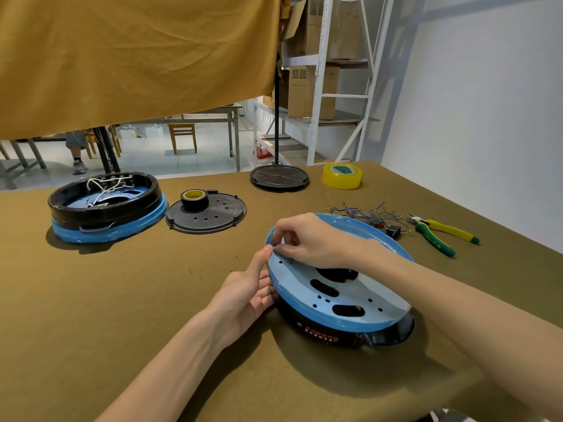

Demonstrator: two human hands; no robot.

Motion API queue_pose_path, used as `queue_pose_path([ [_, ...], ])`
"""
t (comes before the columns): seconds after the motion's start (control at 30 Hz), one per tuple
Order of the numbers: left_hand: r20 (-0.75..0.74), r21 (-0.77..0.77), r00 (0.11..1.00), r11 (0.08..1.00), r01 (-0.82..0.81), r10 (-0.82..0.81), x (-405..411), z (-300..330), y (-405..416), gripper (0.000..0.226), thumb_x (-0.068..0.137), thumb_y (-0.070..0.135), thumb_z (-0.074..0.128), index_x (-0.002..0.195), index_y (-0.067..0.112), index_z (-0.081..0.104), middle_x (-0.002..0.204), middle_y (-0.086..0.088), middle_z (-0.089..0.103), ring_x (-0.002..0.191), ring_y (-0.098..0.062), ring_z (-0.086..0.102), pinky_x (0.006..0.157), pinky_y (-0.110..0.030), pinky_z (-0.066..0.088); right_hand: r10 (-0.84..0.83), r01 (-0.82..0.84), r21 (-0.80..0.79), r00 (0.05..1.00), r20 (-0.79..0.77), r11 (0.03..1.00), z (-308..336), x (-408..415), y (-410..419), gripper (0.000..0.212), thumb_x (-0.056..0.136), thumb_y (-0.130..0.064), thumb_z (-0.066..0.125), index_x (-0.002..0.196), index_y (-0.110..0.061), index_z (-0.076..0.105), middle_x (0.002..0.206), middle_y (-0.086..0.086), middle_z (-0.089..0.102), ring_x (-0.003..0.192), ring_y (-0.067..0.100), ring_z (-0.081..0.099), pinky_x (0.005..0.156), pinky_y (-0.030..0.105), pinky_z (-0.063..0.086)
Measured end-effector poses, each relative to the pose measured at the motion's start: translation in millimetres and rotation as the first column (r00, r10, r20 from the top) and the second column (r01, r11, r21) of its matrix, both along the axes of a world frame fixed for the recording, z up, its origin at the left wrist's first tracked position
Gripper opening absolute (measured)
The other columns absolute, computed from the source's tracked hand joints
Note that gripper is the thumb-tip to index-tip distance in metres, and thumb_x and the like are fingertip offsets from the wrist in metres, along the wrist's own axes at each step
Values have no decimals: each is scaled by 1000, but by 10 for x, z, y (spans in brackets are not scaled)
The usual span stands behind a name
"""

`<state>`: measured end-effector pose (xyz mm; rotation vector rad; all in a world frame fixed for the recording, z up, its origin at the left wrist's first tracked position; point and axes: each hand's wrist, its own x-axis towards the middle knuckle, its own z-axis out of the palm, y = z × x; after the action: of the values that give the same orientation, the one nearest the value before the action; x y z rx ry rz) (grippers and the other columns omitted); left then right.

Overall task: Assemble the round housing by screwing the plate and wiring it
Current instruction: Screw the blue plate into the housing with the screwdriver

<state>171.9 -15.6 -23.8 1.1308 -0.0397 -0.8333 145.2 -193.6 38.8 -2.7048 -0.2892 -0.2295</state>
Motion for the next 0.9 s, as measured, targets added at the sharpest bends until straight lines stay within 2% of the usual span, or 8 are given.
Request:
queue_pose_path([
  [0.17, 4, -12, 1000, 1000, 7, -7, -6, 14, -6, 63, 82, 46, 79, 122, 1, 59, 107, -14, 78, 100, -25, 76, 75, -33, 63, -23, 18, -241, 1000, -18, 970, -40, 32, 27, 22, 106, -39, 48, 96, -21, 56, 85, -6, 58, 82, 20, 56, 68, 39, 44],
  [0.27, 4, -8, 1000, 1000, 11, -10, -5, 19, 2, 60, 84, 47, 77, 122, 2, 60, 107, -14, 78, 100, -24, 76, 71, -31, 63, -44, 30, -173, 996, -77, 984, 8, 66, -11, 23, 102, -46, 53, 98, -24, 56, 84, -8, 60, 78, 14, 57, 65, 35, 43],
  [0.37, -8, 2, 1000, 1000, 12, -12, 4, 21, -3, 58, 86, 47, 76, 120, 3, 61, 105, -13, 78, 98, -24, 77, 71, -31, 63, -25, 14, -90, 992, -121, 996, 87, 100, -72, 13, 101, -36, 59, 102, -25, 65, 87, -6, 65, 80, 10, 59, 70, 32, 47],
  [0.47, -13, 8, 1000, 1000, 9, -9, 13, 10, -11, 59, 85, 47, 76, 121, 4, 60, 106, -14, 78, 99, -25, 77, 77, -34, 62, 3, -19, -139, 994, -109, 990, 109, 110, -50, 14, 101, -33, 60, 97, -23, 69, 85, -8, 66, 79, 10, 60, 71, 34, 51],
  [0.57, -15, 4, 1000, 1000, 1, -1, 14, 2, -6, 64, 82, 47, 79, 123, 3, 58, 107, -14, 78, 100, -25, 76, 76, -34, 63, 5, -36, -296, 994, -108, 955, 55, 122, 24, 20, 106, -39, 46, 93, -28, 56, 80, -9, 58, 78, 15, 57, 67, 37, 43],
  [0.67, -6, -1, 1000, 1000, 19, -19, 19, 0, -9, 64, 82, 49, 78, 122, 3, 59, 108, -14, 78, 101, -25, 76, 77, -33, 63, -14, -16, -227, 992, -129, 974, 87, 101, -1, 22, 106, -46, 43, 98, -30, 56, 81, -13, 57, 75, 6, 55, 64, 31, 37],
  [0.77, -9, 5, 1000, 1000, 11, -11, 28, -2, -13, 64, 81, 49, 78, 121, 3, 60, 107, -14, 78, 100, -25, 76, 82, -35, 61, 16, -53, -199, 983, -183, 979, 122, 82, -47, 3, 102, -32, 51, 101, -32, 54, 80, -15, 54, 74, 2, 51, 62, 28, 35],
  [0.9, -13, 3, 1000, 1000, 14, -14, 31, -10, -18, 63, 82, 49, 77, 122, 2, 60, 107, -15, 78, 101, -25, 76, 82, -35, 61, 43, -99, -279, 979, -199, 955, 127, 81, -15, 7, 102, -23, 48, 104, -27, 54, 81, -15, 52, 74, 3, 50, 60, 29, 33],
])
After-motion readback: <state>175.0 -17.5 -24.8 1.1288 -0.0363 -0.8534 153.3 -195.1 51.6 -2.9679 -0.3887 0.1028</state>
